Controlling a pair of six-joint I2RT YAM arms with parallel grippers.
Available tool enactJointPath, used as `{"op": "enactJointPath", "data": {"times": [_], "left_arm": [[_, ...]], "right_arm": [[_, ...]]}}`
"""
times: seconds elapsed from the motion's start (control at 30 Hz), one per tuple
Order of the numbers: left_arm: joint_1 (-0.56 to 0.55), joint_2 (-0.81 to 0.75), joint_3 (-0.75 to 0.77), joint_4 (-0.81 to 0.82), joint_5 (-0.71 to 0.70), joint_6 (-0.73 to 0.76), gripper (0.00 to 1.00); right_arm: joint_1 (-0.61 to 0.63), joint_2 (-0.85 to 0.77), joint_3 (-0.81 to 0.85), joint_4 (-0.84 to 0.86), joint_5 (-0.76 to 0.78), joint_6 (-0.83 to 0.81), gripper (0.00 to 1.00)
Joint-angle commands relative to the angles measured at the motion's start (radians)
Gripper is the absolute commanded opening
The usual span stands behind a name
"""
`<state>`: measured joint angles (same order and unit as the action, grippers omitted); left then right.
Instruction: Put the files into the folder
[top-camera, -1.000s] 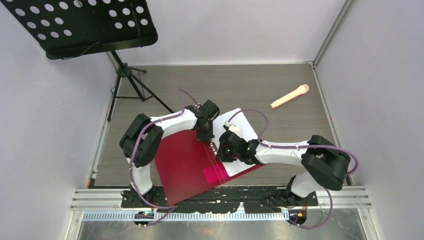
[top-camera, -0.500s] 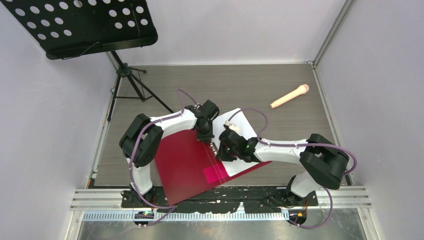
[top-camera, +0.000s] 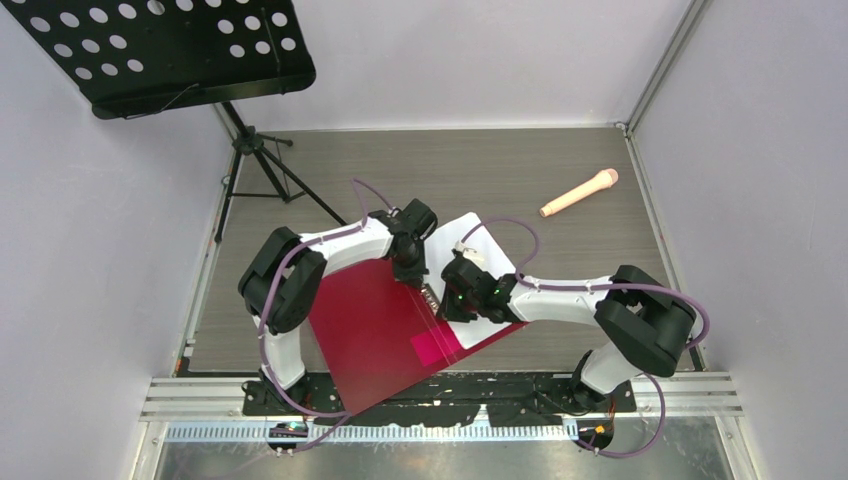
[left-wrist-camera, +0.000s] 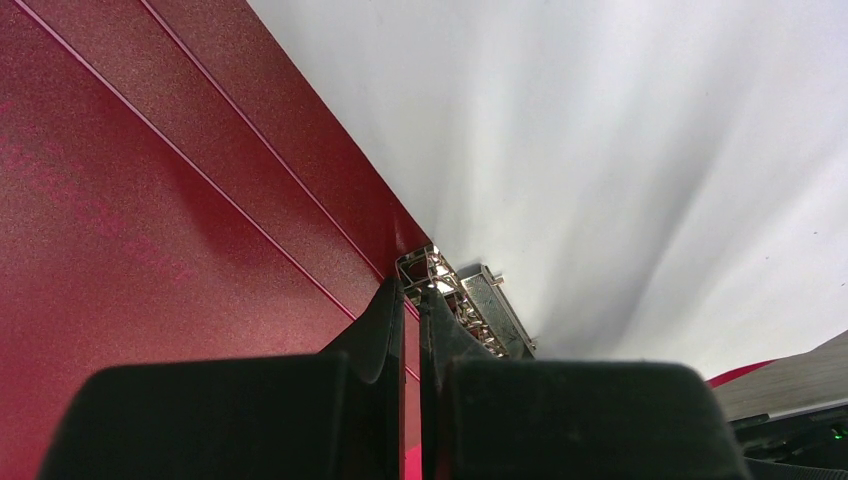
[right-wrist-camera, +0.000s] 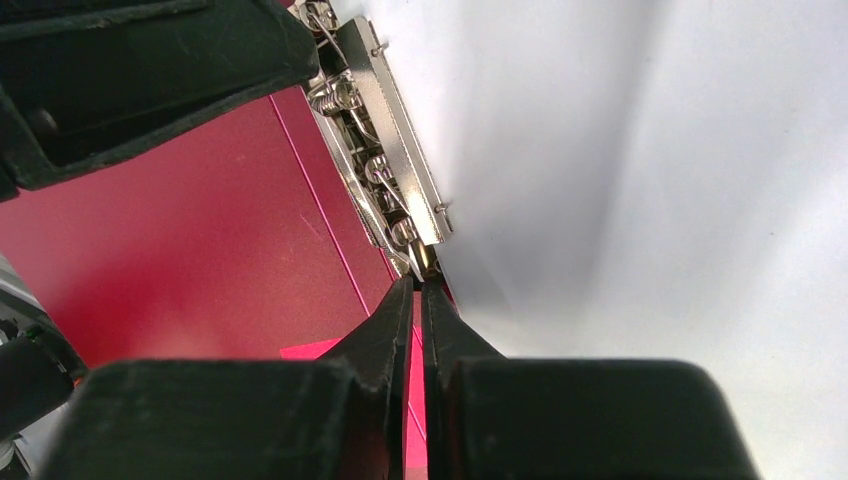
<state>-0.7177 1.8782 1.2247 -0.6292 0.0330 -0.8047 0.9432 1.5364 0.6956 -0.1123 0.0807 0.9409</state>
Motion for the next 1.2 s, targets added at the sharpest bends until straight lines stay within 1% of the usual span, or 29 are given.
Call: {"op": "enactJointPath", "data": {"times": [0.0,0.27,0.5,0.67,0.77,0.9,1.17], "left_arm": [[0.001,0.093,-0.066,-0.003,-0.065,0.020,0.00],[0.000,0.080,-0.082,0.016,-0.039,-0.033,0.00],[-0.002,0.072,-0.102,0.021,-0.048,-0.088,0.00],[-0.002,0.067,-0.111,0.025,-0.050,-0.122,0.00],[-0.004,0.062,-0.114,0.024,-0.055,-0.134,0.00],[-0.003,0.054,-0.114,0.023,-0.058,-0.143,0.00],[-0.003,0.047,-0.107,0.016,-0.060,-0.143,0.00]], "right_arm": [[-0.030,0.066,-0.027,-0.201,0.147,-0.048,0.08],[-0.029,0.100,-0.008,-0.166,0.110,-0.088,0.07],[-0.029,0.091,0.008,-0.104,0.052,-0.119,0.08],[-0.029,0.091,0.024,-0.091,0.026,-0.131,0.08],[-0.029,0.083,0.029,-0.082,0.015,-0.133,0.09],[-0.029,0.068,0.038,-0.077,-0.001,-0.136,0.12],[-0.028,0.046,0.049,-0.080,-0.018,-0.137,0.13]]}}
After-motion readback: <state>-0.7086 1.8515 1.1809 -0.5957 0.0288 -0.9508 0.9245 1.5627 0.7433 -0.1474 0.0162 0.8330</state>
